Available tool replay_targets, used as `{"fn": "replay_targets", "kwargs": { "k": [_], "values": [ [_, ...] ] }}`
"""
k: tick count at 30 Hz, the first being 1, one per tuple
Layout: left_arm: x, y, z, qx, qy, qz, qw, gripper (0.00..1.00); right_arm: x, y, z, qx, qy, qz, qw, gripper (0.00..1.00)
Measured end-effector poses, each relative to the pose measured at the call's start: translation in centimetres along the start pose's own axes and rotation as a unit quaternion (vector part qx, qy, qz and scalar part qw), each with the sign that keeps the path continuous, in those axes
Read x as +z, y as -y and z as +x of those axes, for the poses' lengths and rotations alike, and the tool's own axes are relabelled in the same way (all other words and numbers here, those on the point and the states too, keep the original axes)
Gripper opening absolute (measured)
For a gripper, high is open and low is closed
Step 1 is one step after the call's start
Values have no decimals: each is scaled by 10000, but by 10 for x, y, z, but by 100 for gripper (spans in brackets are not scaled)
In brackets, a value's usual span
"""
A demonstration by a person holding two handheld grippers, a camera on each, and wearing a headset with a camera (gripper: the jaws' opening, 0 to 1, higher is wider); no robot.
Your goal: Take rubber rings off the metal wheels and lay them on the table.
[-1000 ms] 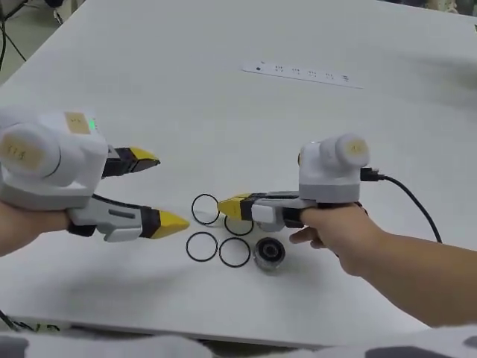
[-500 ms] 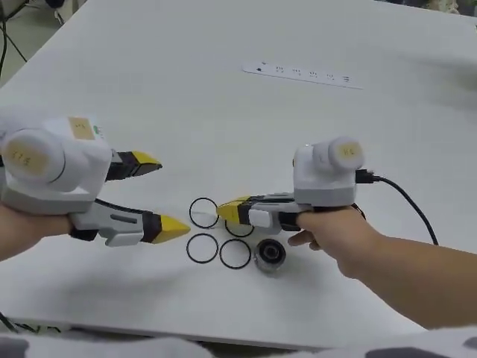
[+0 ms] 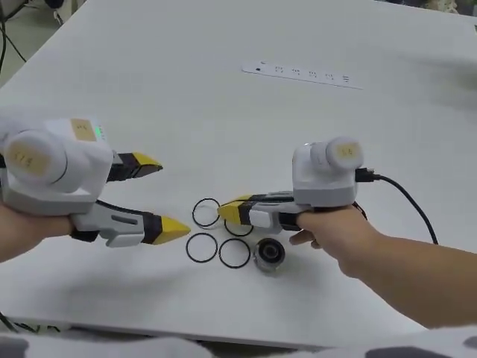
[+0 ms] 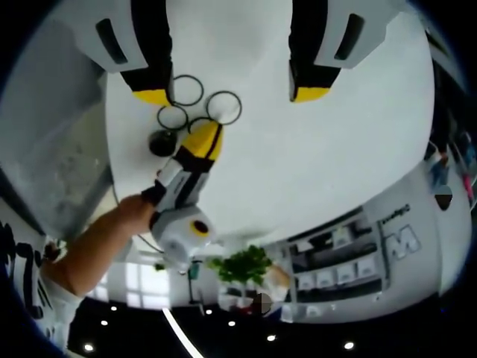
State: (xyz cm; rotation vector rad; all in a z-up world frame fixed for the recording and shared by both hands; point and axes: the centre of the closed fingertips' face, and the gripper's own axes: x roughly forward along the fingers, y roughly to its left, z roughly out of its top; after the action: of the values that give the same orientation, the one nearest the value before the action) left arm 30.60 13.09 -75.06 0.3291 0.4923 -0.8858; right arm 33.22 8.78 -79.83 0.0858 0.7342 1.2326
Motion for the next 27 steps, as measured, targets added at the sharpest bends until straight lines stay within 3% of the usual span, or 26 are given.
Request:
{"fn": "replay_targets", "kwargs": {
  "k": [12, 27],
  "values": [
    [0, -1, 0, -4, -15, -14, 10000, 63, 2, 0, -3, -20, 20, -66, 10000, 7],
    [14, 2, -1, -69, 86, 40, 9999, 64, 28, -5, -25, 5, 397, -187, 9990, 15]
  ]
}}
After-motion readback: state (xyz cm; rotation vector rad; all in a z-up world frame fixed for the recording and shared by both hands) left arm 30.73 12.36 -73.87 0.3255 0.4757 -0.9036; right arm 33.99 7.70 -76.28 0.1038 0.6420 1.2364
